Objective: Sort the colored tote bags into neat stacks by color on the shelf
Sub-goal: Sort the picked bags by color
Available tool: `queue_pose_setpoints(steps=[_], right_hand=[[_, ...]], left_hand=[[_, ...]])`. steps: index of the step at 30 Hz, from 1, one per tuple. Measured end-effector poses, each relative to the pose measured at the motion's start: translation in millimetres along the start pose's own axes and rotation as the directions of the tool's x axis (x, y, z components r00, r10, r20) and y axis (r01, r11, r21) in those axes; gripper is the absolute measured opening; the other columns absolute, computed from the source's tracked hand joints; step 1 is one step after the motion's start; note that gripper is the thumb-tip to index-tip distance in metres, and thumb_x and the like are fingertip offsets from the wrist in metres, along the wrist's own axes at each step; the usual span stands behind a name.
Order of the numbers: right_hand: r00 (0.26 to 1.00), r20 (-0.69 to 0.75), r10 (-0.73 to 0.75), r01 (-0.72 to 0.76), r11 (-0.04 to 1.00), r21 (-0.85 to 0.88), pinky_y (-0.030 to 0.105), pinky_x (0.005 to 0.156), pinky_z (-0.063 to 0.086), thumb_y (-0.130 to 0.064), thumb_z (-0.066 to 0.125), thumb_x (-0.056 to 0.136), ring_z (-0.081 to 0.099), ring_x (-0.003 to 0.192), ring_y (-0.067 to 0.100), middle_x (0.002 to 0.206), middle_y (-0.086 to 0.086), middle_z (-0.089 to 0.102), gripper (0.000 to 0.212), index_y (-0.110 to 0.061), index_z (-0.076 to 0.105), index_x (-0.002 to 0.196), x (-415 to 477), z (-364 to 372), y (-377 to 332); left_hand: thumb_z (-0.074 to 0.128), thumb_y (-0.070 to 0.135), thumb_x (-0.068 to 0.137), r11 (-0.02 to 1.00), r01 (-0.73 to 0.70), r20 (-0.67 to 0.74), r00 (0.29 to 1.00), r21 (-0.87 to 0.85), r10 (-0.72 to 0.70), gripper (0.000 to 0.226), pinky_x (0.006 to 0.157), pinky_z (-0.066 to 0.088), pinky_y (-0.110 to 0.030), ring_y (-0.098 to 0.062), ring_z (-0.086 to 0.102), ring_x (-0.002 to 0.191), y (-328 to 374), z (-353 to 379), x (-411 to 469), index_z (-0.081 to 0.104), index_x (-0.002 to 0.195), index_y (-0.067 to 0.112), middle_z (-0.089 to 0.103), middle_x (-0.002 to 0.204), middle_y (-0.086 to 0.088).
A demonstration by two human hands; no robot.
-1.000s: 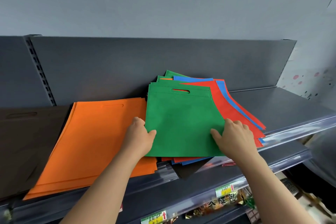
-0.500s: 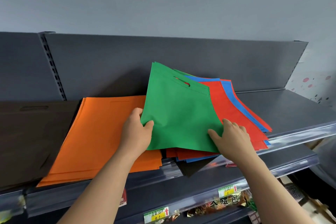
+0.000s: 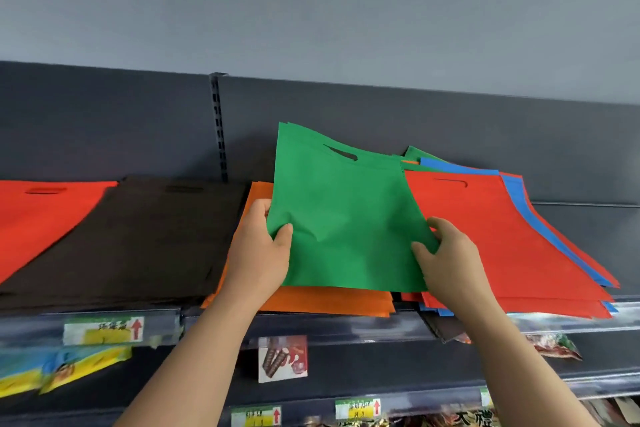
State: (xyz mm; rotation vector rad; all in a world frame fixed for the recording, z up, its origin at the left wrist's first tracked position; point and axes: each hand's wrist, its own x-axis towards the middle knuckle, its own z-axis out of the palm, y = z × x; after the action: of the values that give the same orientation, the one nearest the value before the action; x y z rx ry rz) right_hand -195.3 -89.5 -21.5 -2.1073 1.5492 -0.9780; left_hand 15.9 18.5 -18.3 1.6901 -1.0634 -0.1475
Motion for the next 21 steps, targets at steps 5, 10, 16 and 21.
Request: queue_pose_setpoints(steps=[5,10,16,21], right_hand=[[0.995,0.012,-0.096,0.096,0.994,0.049,0.036,0.088,0.046,-0.010,0.058,0.088,0.055,0.111,0.029,0.123,0.008,0.060,0.048,-0.014,0.045,0.134,-25,35,-55],[0.981,0.040,-0.189,0.187,0.981,0.045,0.035,0.084,0.043,-0.010,0.058,0.089,0.055,0.110,0.029,0.123,0.007,0.059,0.043,-0.018,0.048,0.130,-61,78,-122],[0.953,0.096,-0.286,0.278,0.957,0.084,0.031,0.074,0.040,-0.008,0.055,0.089,0.053,0.093,0.020,0.115,0.003,0.059,0.023,-0.016,0.057,0.111,-109,140,-202],[0.933,0.115,-0.342,0.326,0.936,0.134,0.032,0.075,0.044,-0.009,0.054,0.091,0.055,0.092,0.020,0.118,0.002,0.057,0.023,-0.015,0.057,0.113,-148,183,-268]], left_hand=[[0.056,0.013,0.092,0.996,0.036,-0.055,0.998,0.083,-0.031,0.022,0.058,0.037,-0.003,0.006,0.049,0.077,-31,-65,-5,0.052,0.112,0.020,0.055,0.099,0.015],[0.059,0.014,0.090,0.980,0.100,-0.132,0.988,0.172,-0.078,0.024,0.068,0.034,-0.018,-0.006,0.051,0.086,-67,-147,-12,0.055,0.114,0.017,0.061,0.105,0.008],[0.060,0.016,0.090,0.943,0.168,-0.219,0.970,0.287,-0.106,0.023,0.069,0.032,-0.021,-0.017,0.056,0.093,-109,-254,-27,0.056,0.112,0.015,0.064,0.107,0.002],[0.059,0.017,0.091,0.912,0.220,-0.260,0.957,0.346,-0.132,0.021,0.069,0.034,-0.023,-0.013,0.049,0.087,-142,-332,-40,0.055,0.112,0.015,0.060,0.102,0.003]])
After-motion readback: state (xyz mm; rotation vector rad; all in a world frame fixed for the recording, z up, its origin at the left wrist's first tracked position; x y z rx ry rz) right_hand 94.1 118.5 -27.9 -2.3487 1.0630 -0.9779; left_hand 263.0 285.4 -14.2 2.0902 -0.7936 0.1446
